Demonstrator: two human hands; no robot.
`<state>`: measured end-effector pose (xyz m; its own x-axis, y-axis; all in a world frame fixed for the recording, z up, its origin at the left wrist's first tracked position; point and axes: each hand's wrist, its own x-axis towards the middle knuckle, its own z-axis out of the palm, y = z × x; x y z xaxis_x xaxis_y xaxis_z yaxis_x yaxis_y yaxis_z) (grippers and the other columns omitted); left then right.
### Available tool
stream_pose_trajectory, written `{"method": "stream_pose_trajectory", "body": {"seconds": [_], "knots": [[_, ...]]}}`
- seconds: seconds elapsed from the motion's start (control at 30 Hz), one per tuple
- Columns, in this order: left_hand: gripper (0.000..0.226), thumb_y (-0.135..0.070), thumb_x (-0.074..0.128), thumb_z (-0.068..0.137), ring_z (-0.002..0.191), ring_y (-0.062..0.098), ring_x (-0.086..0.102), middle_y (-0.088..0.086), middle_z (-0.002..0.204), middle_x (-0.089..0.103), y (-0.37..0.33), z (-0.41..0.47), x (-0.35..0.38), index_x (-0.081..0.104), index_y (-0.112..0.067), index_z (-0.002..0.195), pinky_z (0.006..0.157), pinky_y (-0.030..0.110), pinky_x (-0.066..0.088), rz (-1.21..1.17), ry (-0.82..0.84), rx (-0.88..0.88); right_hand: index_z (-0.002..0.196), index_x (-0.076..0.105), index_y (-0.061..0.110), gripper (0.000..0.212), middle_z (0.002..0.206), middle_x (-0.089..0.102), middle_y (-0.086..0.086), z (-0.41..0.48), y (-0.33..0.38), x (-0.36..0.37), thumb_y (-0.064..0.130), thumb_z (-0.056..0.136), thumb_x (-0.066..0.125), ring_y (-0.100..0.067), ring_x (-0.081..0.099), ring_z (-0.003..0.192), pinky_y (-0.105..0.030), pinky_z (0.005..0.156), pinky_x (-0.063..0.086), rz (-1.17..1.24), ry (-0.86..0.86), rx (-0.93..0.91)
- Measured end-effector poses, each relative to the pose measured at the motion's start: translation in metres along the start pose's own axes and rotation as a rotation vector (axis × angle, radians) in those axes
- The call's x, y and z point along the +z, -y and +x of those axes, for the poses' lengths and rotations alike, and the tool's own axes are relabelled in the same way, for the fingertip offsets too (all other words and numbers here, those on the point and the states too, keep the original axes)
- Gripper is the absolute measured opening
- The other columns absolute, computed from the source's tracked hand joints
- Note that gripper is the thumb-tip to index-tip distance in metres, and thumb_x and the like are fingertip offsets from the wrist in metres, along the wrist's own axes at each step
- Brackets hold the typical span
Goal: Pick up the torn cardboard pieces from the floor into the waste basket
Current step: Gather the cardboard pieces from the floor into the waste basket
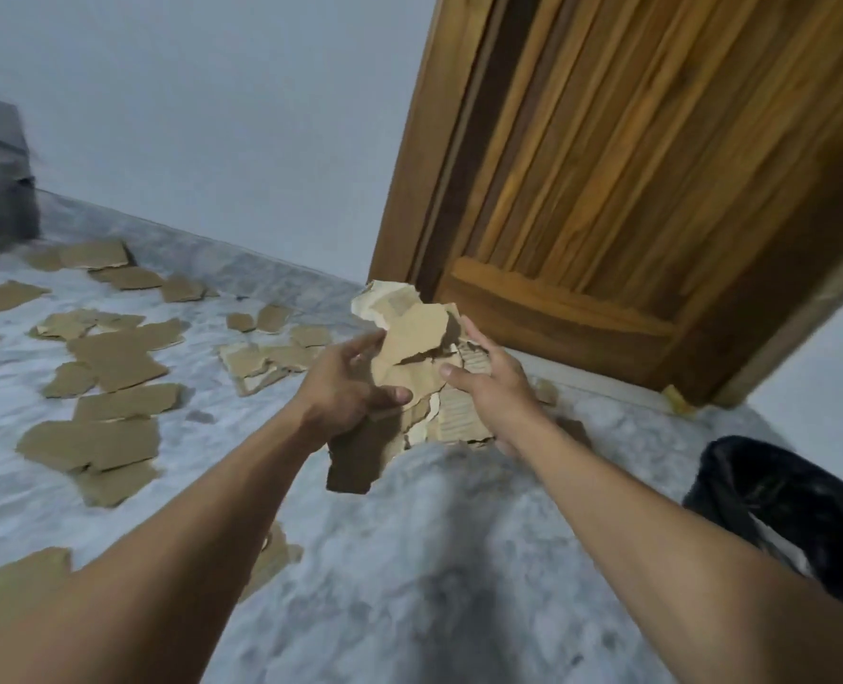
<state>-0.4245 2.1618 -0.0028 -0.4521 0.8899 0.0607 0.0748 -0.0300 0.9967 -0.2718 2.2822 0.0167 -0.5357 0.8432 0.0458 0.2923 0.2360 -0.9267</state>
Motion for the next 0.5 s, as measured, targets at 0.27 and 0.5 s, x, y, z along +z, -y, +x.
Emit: {"method": "stream_pose_trajectory", "body": {"seconds": [0.27, 0.5], "knots": [[0.087, -0.02, 0.09, 0.069, 0.124, 0.021, 0.053, -0.011, 0.122, 0.051, -0.098, 0.042, 0.214, 0.049, -0.027, 0.146, 0.102, 0.042, 0.051, 0.101, 0.161, 0.165, 0.127, 0.053, 0.068, 0.069, 0.13, 0.067, 0.011, -0.027, -0.006, -0.241, 0.021, 0.084, 0.079, -0.012, 0.065, 0.117, -0.043, 0.102, 0.054, 0.073, -0.267, -0.031], [0.083, 0.0, 0.087, 0.071, 0.122, 0.017, 0.057, -0.008, 0.125, 0.06, -0.119, 0.036, 0.414, 0.05, -0.014, 0.143, 0.105, 0.031, 0.049, -0.067, 0.348, 0.195, 0.143, 0.053, 0.044, 0.069, 0.115, 0.071, 0.02, -0.094, -0.054, -0.411, 0.007, 0.089, 0.075, -0.003, 0.067, 0.109, -0.025, 0.094, 0.054, 0.097, -0.528, 0.002]]}}
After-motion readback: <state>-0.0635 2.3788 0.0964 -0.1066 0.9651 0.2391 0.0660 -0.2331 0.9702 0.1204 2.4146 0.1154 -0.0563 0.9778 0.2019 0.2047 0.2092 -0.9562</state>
